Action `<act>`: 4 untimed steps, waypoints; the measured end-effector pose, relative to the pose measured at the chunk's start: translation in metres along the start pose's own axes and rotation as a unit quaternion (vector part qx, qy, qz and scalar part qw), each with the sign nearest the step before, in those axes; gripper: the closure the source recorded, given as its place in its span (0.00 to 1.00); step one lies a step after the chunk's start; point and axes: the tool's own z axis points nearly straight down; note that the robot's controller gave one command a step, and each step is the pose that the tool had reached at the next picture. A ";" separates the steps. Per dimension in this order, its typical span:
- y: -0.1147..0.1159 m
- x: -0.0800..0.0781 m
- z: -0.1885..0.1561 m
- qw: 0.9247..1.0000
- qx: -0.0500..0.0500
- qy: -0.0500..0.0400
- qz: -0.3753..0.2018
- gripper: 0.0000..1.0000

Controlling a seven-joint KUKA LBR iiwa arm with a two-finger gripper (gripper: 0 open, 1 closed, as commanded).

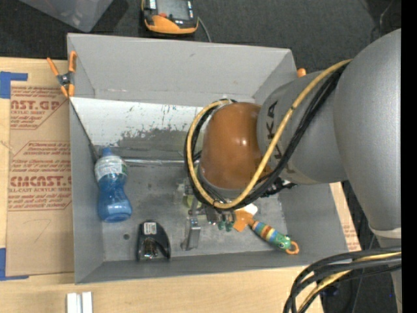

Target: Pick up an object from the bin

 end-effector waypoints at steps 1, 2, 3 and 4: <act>0.000 0.000 0.000 1.000 0.000 0.000 0.000 0.00; 0.000 0.000 0.000 1.000 0.000 0.000 0.000 1.00; 0.000 0.000 0.000 1.000 0.000 0.000 0.000 1.00; -0.005 0.006 -0.042 0.998 0.000 -0.001 -0.065 0.00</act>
Offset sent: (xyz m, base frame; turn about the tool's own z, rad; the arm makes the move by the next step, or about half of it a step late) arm 0.0000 0.0000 0.0000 0.0000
